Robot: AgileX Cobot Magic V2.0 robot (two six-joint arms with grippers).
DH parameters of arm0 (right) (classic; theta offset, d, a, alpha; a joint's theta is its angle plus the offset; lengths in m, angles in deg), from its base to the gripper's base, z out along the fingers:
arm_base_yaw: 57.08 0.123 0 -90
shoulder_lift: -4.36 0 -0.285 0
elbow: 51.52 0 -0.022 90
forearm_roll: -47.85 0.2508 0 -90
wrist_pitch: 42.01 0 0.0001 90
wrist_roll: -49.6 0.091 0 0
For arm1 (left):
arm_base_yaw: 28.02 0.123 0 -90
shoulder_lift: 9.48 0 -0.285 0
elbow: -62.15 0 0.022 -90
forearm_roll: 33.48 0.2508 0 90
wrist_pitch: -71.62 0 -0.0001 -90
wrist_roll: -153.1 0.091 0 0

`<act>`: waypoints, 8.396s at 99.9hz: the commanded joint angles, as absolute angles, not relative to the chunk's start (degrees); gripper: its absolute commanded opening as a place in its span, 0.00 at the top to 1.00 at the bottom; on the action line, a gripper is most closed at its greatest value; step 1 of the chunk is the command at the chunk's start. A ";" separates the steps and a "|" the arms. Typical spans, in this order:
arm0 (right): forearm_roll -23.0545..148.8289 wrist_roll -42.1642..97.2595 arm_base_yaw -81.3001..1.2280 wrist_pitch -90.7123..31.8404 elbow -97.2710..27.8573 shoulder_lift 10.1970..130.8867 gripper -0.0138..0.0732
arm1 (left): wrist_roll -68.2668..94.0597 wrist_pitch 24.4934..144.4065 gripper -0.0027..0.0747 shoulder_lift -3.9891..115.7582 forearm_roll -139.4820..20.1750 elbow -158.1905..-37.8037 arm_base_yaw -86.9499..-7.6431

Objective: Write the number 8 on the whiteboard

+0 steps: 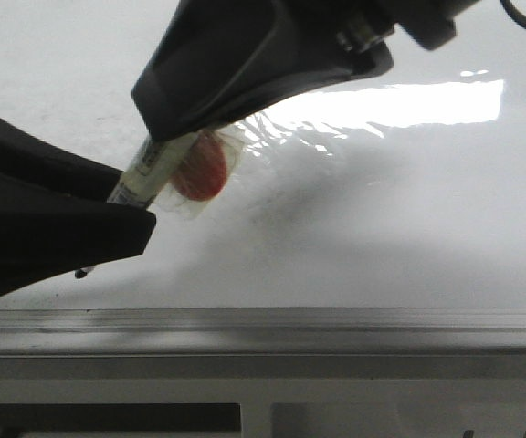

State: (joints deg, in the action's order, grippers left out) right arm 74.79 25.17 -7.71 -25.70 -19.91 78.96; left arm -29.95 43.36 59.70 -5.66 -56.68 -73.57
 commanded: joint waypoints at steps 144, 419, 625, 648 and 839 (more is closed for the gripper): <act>61.77 36.20 -26.66 -4.01 -34.80 77.36 0.89 | -36.98 64.77 0.60 29.14 -14.60 -58.26 -73.01; 59.19 44.98 -5.07 -8.88 -38.79 83.87 0.51 | -37.09 43.60 0.99 55.77 -22.45 -58.38 -74.32; 39.98 45.29 -5.52 -36.87 9.29 16.77 0.92 | -36.72 60.91 0.99 17.26 -38.51 -48.36 -74.32; 39.98 45.29 -5.52 -37.05 13.67 11.15 0.92 | -36.82 61.02 0.99 14.02 -38.99 -45.57 -74.32; 39.98 45.29 -5.52 -36.29 13.77 11.65 0.92 | -29.09 87.96 0.99 -3.56 -32.46 -38.71 -29.77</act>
State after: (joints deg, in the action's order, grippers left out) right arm 40.74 45.70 -5.35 -32.00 15.14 11.59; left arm -29.11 90.59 -1.94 -32.21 -40.99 -29.77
